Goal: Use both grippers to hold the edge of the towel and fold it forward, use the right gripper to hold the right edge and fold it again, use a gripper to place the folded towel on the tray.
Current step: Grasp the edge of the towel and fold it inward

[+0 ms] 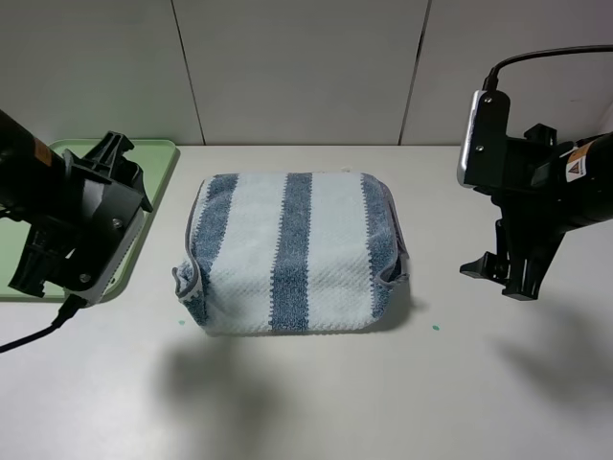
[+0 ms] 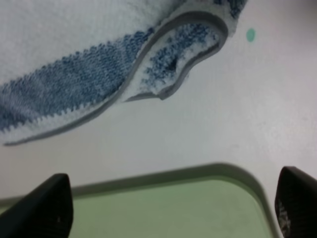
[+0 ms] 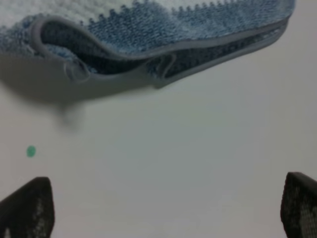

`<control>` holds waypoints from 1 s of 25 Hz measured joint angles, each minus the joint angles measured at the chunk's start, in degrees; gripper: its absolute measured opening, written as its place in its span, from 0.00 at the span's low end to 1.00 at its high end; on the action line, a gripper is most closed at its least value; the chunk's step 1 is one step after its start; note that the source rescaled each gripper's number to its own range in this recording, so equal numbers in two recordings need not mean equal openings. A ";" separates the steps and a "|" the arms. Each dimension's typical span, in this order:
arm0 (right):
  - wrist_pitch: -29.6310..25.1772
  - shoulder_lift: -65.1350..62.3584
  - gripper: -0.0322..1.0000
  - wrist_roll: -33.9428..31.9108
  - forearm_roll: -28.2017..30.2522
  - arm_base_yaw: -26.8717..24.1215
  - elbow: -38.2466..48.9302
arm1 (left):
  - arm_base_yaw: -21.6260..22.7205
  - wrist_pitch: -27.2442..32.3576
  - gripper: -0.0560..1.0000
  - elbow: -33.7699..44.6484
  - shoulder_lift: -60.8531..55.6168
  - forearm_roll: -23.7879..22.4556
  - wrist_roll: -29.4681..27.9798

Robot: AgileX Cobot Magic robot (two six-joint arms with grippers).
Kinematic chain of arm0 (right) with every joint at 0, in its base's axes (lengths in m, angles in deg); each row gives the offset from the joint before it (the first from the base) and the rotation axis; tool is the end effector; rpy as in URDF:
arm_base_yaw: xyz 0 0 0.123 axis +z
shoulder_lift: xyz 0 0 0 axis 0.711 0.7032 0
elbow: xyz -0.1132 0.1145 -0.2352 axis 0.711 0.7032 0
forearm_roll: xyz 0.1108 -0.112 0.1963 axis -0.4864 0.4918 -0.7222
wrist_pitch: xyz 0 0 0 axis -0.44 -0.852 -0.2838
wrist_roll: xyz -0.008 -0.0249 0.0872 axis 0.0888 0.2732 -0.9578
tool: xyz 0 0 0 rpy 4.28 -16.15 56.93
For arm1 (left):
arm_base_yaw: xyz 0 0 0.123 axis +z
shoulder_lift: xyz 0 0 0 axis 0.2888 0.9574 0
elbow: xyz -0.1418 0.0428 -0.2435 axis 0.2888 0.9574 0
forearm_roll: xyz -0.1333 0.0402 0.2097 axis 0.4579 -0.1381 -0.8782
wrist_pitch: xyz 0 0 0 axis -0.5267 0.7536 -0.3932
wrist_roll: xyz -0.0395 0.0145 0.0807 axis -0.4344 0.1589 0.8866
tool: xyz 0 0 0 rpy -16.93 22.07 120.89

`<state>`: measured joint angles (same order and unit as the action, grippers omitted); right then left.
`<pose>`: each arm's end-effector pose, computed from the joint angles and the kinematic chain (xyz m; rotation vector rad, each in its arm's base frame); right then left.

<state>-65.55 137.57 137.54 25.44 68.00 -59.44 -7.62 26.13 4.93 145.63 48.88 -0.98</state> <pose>0.2139 0.0885 0.2134 -1.6223 2.0510 -0.2090 0.2340 -0.1009 0.2148 2.2630 1.4590 0.4564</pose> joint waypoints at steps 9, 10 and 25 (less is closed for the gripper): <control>1.66 6.13 1.00 0.00 0.00 0.00 0.00 | -1.27 -0.71 0.81 0.00 3.03 -0.17 9.75; 1.78 6.53 1.00 0.00 0.00 0.00 0.00 | -1.83 -0.80 0.81 0.07 3.29 -0.17 10.95; 2.97 7.73 1.00 0.00 0.04 0.00 0.00 | -9.05 -11.14 0.81 0.07 16.94 -0.17 15.42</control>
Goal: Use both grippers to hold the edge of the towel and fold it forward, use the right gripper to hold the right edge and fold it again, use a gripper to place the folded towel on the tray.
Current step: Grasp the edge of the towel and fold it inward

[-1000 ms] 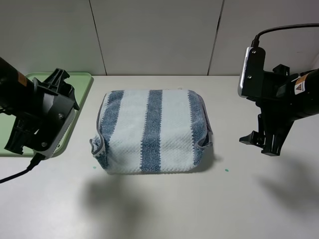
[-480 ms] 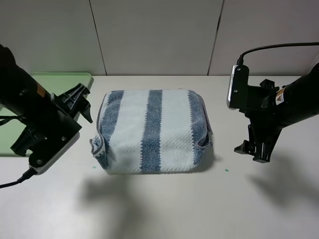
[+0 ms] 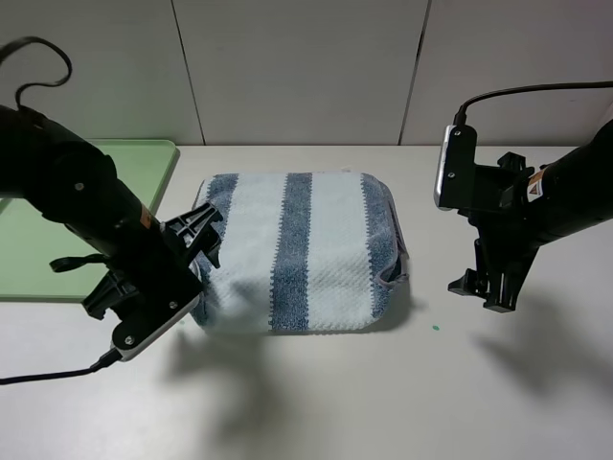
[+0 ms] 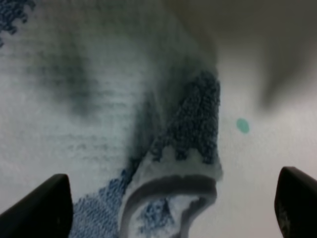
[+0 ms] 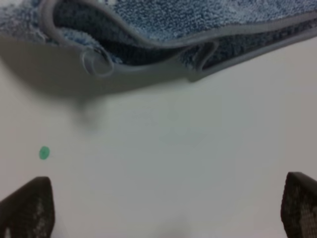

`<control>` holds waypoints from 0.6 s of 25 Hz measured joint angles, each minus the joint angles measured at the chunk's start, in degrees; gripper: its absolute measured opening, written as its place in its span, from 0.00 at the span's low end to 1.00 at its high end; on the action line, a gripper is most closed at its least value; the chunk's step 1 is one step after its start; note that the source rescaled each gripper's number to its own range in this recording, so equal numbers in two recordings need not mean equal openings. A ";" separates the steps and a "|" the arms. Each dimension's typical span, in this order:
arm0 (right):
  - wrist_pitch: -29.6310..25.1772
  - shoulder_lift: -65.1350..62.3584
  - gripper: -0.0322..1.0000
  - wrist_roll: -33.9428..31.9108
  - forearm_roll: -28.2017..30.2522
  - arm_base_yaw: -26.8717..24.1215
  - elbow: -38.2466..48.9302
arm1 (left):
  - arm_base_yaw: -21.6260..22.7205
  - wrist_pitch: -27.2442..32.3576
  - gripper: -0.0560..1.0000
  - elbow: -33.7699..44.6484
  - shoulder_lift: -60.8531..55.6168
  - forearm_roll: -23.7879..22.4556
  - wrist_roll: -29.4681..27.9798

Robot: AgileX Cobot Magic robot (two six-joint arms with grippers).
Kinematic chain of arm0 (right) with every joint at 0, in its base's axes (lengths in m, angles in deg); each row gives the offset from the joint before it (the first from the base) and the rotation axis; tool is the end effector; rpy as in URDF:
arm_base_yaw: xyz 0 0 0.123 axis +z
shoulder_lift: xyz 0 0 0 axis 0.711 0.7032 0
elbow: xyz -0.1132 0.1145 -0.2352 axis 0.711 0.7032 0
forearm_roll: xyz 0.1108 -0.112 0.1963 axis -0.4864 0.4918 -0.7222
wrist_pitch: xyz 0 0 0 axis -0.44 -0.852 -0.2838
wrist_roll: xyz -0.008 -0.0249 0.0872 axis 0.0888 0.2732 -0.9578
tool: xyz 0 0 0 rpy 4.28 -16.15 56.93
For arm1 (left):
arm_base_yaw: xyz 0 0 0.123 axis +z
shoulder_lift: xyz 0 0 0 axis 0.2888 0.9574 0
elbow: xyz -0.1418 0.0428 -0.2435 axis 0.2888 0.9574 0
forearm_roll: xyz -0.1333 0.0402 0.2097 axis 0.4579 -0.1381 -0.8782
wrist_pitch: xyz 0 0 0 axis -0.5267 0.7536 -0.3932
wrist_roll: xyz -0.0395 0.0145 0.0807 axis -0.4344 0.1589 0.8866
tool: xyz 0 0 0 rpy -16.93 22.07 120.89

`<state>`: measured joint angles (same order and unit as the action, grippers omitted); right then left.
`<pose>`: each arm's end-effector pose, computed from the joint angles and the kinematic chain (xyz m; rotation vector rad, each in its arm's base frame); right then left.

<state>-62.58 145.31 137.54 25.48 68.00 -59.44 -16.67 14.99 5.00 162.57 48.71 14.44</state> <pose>0.2271 0.0941 0.1834 -1.6750 2.1139 -0.1826 0.2410 -0.1556 0.1419 2.6253 0.9585 0.3962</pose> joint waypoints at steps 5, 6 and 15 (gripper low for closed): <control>0.22 0.00 1.00 0.00 0.00 0.00 0.00 | 0.00 -2.50 0.81 0.09 3.61 0.00 1.89; 0.22 0.00 1.00 0.00 0.00 0.00 0.00 | 0.00 -3.22 0.81 0.11 4.16 0.00 2.28; 1.30 0.00 1.00 5.68 0.00 0.00 0.00 | 0.00 -4.65 0.81 0.17 4.75 0.00 2.83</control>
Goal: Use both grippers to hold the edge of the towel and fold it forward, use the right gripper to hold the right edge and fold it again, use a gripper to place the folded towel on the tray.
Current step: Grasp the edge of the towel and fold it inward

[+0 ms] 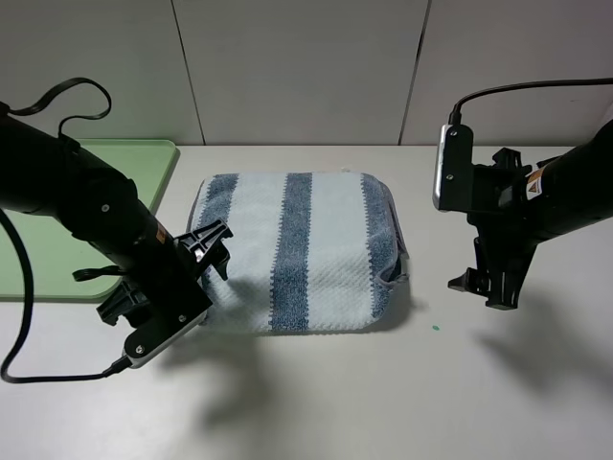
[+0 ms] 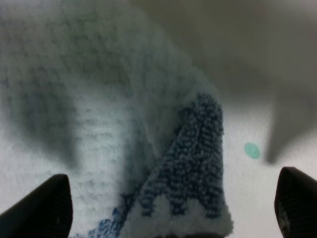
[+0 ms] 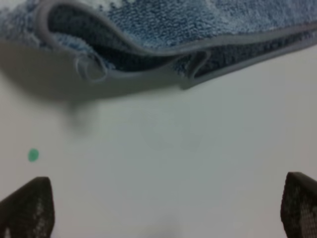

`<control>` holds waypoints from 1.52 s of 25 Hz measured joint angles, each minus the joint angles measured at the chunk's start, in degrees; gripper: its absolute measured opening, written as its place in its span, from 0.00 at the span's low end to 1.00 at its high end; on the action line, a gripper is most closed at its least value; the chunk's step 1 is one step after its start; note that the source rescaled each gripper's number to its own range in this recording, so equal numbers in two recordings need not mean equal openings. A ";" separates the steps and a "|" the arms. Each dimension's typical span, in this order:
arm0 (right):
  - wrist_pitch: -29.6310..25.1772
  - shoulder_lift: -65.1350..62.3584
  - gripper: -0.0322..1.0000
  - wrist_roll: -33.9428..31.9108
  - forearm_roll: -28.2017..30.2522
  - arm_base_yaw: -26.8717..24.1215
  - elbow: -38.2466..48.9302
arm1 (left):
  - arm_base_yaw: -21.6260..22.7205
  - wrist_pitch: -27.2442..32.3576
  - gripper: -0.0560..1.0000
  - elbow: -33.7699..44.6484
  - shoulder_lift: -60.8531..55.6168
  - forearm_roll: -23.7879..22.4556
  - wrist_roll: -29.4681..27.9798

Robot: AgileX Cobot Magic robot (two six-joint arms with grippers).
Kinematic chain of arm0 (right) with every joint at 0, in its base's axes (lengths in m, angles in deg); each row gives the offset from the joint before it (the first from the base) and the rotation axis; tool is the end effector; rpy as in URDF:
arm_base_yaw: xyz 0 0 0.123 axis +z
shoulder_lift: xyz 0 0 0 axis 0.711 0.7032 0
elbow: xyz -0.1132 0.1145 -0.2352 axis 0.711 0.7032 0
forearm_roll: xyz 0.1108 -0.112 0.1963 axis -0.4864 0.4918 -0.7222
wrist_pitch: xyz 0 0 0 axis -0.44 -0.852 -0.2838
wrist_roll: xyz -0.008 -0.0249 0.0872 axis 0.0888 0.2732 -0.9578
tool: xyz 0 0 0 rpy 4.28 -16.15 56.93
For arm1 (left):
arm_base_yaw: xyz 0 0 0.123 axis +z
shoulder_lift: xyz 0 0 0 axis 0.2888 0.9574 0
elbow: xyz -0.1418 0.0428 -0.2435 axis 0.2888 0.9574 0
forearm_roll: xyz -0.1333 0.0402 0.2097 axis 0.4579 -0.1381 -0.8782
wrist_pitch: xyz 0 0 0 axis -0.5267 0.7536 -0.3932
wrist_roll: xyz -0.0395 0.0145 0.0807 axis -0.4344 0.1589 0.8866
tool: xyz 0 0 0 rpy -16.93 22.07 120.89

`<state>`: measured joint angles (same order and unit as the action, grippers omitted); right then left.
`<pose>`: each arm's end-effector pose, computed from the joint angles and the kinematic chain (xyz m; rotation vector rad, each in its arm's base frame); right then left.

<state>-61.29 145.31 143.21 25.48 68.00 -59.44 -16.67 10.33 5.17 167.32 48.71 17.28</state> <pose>0.2288 0.0949 0.1843 -1.7665 2.0155 -0.2204 0.2460 -0.1599 0.1202 2.6560 0.8894 0.3942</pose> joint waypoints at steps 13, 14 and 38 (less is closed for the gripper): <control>0.18 0.00 1.00 28.88 0.00 0.00 0.00 | 0.00 -0.06 0.81 0.00 0.00 0.00 0.07; 0.24 0.04 1.00 30.56 0.00 0.00 0.00 | 0.00 -0.06 0.81 0.00 0.00 0.00 0.07; 11.40 12.78 1.00 41.63 -0.10 15.15 -0.06 | 0.00 0.10 0.81 0.00 0.00 0.00 0.07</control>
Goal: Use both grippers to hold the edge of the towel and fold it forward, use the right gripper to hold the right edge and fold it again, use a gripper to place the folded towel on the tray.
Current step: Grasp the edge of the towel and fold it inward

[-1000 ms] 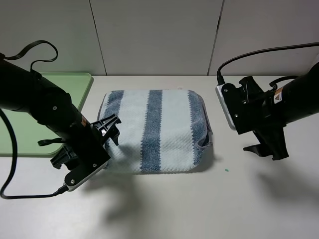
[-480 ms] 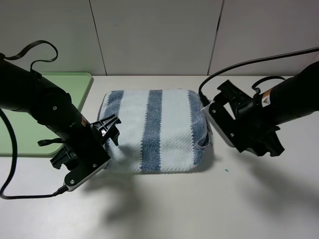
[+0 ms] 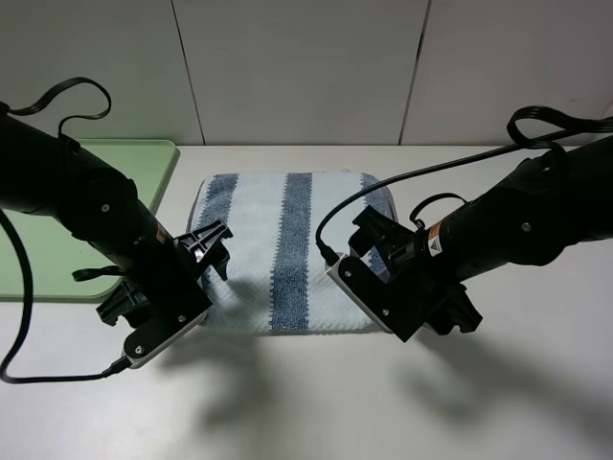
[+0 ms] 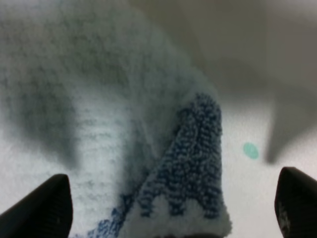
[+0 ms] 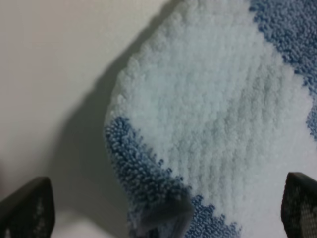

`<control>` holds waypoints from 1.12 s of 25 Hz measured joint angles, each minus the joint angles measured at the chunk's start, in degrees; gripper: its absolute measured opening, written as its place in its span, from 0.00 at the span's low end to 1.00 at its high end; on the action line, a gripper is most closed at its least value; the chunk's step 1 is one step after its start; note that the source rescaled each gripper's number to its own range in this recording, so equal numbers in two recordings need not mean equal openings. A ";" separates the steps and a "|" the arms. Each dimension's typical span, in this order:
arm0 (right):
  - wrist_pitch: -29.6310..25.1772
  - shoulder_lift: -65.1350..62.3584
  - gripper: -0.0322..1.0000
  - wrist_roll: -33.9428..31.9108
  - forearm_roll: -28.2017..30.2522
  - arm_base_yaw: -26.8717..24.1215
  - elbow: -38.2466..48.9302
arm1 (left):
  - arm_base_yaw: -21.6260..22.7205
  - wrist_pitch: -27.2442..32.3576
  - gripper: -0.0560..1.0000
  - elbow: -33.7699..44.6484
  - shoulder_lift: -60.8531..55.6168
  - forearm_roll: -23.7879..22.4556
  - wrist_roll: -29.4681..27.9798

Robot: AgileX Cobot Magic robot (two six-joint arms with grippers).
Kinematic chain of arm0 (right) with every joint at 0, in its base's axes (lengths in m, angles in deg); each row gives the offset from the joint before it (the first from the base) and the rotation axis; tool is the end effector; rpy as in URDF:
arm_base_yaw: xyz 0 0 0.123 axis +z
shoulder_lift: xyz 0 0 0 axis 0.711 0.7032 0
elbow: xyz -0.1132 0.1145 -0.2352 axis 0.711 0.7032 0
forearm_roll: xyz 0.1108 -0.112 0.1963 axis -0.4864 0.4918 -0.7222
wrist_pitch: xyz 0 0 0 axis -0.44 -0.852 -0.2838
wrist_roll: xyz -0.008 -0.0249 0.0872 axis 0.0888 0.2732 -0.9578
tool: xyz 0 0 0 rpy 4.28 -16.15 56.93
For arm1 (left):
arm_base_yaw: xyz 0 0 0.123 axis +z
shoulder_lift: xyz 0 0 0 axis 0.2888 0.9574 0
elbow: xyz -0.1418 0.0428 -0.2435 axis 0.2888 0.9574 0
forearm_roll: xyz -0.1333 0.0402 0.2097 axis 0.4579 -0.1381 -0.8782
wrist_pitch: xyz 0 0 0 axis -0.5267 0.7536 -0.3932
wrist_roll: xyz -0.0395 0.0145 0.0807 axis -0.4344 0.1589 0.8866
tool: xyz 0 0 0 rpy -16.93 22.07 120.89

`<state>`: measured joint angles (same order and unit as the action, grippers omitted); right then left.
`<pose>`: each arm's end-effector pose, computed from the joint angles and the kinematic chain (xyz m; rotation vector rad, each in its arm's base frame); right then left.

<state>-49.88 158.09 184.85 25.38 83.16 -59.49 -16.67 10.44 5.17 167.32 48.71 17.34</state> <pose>0.2152 0.1668 0.1345 -2.5640 0.9508 -0.3407 0.2459 -0.1598 0.1201 2.6582 0.8887 0.3932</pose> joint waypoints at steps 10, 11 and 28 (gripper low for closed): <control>1.56 3.45 1.00 0.00 0.97 -1.55 -0.05 | 0.00 0.26 0.81 0.00 0.00 0.05 0.00; 1.81 3.60 1.00 0.00 0.97 -1.81 -0.05 | 0.00 0.27 0.81 0.00 0.00 0.05 0.00; 3.83 7.34 0.95 0.00 2.07 -3.80 -0.10 | 0.00 0.31 0.66 0.00 0.00 0.10 0.00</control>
<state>-46.05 165.44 184.85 27.46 79.36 -59.59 -16.67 10.75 5.17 167.32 48.81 17.34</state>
